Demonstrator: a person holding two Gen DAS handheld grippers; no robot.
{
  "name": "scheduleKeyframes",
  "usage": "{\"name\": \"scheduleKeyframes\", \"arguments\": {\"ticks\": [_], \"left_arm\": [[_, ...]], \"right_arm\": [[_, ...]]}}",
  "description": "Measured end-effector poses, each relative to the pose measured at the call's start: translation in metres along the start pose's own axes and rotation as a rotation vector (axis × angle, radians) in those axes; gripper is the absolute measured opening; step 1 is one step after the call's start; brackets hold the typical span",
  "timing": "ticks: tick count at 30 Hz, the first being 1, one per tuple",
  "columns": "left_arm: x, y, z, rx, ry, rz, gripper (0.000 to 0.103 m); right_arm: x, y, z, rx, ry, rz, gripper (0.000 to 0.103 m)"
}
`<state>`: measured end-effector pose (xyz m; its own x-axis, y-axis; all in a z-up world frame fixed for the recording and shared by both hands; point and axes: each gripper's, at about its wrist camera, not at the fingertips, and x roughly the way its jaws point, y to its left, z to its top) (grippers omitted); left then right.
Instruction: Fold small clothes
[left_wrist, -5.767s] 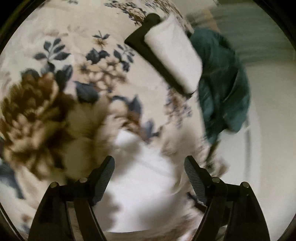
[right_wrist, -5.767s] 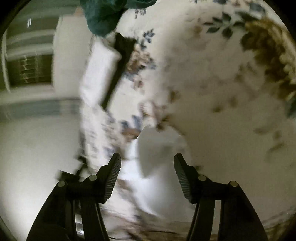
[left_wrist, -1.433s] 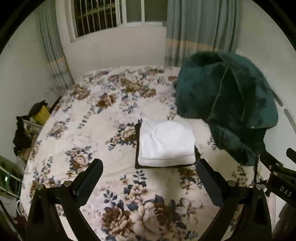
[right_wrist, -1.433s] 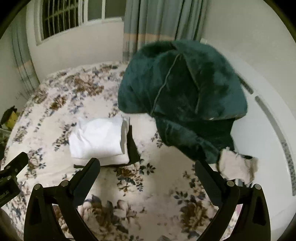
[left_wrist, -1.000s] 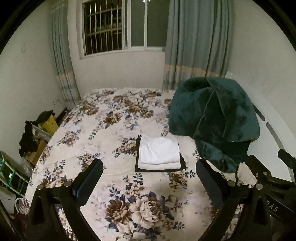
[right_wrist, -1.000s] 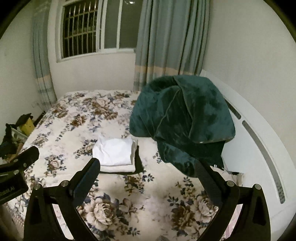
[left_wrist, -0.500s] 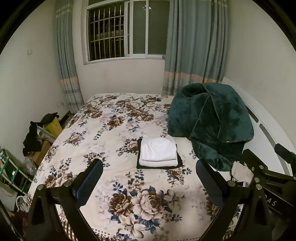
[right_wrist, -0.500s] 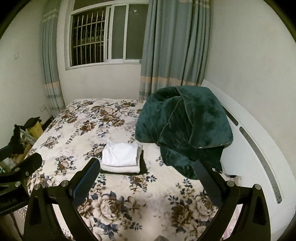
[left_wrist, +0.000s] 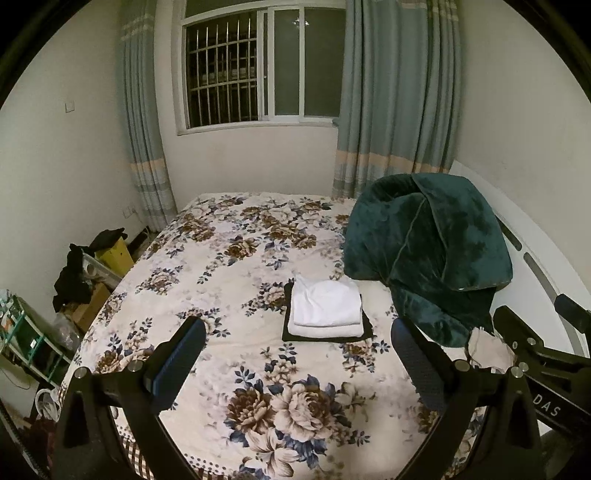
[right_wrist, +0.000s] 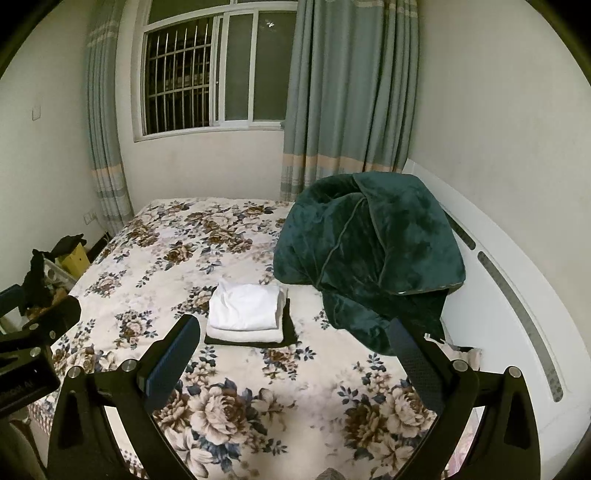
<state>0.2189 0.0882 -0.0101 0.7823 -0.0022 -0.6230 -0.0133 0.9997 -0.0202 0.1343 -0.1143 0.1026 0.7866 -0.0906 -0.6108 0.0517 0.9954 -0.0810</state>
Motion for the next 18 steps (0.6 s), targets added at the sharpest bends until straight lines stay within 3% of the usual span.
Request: {"name": "scheduleKeyframes", "arguments": {"ticks": [18], "left_arm": [[-0.0019, 0.0038, -0.0008, -0.005, 0.007, 0.005, 0.103]], "right_arm": [[0.0071, 0.0019, 0.0107, -0.002, 0.006, 0.016, 0.103]]}}
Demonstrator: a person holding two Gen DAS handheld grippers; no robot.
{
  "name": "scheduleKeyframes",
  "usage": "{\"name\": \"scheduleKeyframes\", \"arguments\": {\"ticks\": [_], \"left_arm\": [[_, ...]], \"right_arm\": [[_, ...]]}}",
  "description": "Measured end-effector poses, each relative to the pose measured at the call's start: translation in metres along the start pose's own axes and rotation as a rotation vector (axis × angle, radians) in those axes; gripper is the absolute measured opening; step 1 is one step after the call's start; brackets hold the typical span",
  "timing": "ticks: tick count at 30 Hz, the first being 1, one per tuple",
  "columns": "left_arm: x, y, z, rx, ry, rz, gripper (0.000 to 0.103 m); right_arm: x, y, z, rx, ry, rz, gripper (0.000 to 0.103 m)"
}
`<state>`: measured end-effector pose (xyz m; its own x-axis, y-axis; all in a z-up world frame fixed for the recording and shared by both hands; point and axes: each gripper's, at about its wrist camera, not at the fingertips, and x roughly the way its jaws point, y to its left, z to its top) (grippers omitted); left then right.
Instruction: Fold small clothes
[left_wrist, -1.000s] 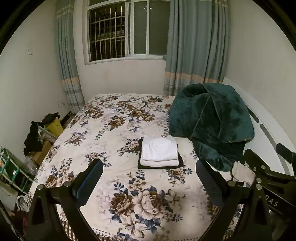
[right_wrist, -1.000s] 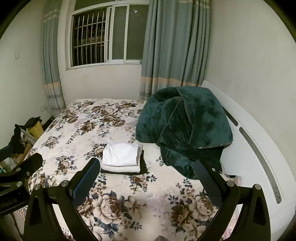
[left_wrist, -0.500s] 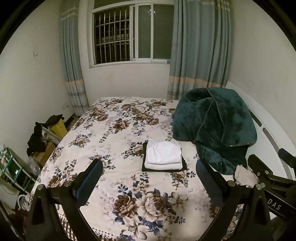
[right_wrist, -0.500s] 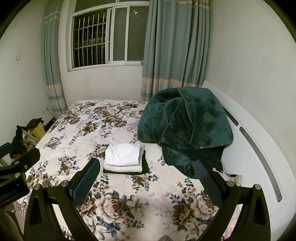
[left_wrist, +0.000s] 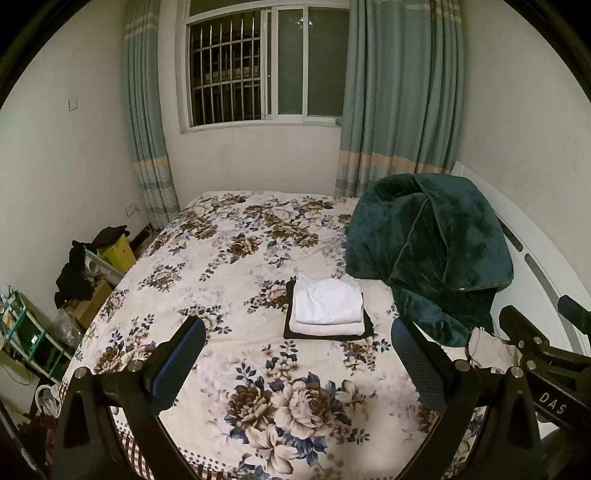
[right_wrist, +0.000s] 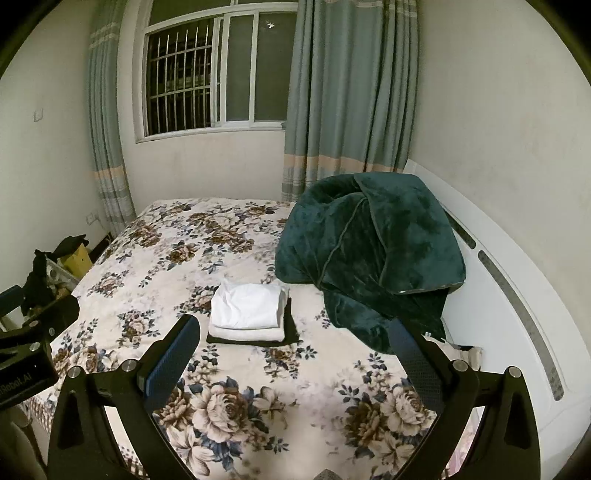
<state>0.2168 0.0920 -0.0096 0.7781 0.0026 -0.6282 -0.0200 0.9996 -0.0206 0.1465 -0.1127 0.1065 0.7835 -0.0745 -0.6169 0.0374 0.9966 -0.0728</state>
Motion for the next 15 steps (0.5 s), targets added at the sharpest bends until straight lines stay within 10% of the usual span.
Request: {"name": "scheduleKeyframes", "arguments": {"ticks": [15], "left_arm": [[-0.0045, 0.0003, -0.0069, 0.0, 0.003, 0.009, 0.103]], "right_arm": [[-0.0014, -0.0006, -0.0031, 0.002, -0.002, -0.005, 0.103]]}}
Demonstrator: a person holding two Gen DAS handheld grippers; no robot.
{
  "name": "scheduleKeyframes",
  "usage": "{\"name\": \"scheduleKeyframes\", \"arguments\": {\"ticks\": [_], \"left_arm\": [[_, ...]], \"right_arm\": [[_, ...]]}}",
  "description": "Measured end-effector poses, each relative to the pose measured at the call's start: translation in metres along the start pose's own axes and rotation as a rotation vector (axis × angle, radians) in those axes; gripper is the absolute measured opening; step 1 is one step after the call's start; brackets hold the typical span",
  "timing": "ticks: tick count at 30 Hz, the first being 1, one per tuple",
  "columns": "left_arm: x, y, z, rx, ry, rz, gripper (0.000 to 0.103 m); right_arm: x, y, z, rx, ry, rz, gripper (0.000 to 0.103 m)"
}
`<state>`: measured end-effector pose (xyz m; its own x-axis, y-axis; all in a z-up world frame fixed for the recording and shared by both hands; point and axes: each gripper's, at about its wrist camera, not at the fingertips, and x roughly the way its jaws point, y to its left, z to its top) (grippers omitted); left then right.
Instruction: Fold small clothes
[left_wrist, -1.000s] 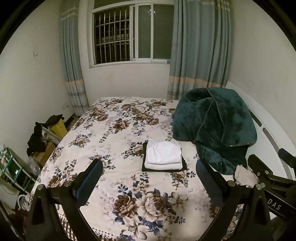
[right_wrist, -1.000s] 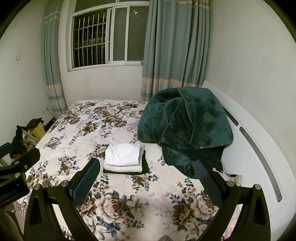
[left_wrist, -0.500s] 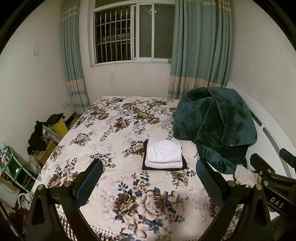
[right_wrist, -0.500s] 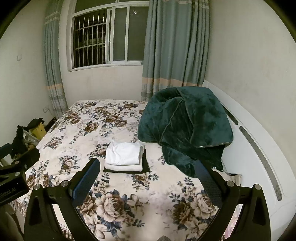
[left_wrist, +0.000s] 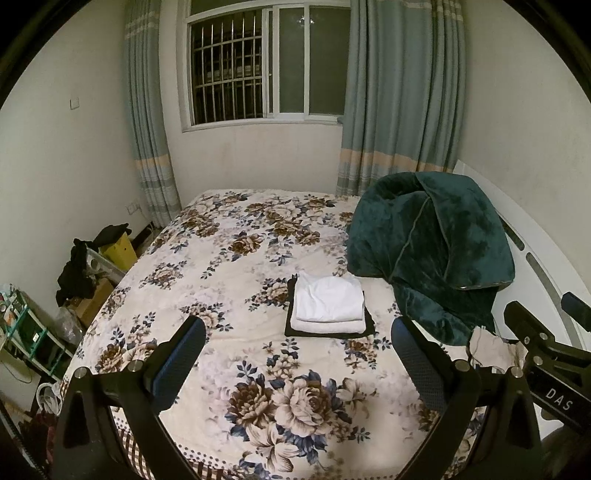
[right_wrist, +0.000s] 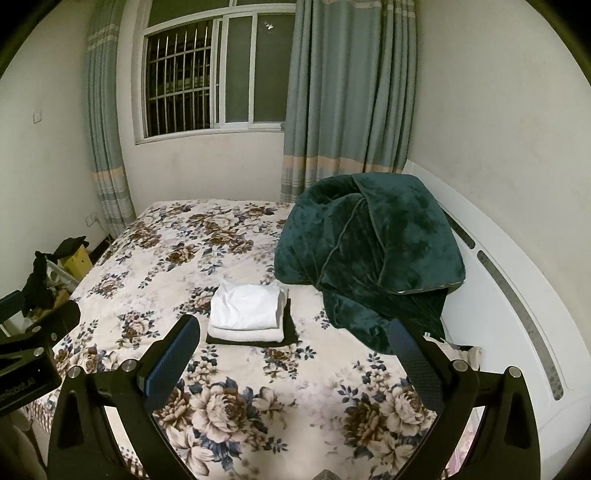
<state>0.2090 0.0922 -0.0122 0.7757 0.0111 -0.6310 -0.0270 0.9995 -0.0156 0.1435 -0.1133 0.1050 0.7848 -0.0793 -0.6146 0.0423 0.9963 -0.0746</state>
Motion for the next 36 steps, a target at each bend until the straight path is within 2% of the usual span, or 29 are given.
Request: {"name": "scheduleKeyframes", "arguments": {"ticks": [36], "left_arm": [[-0.0024, 0.0062, 0.0038, -0.004, -0.019, 0.022, 0.103]], "right_arm": [[-0.0014, 0.0042, 0.0011, 0.005, -0.005, 0.004, 0.103]]}}
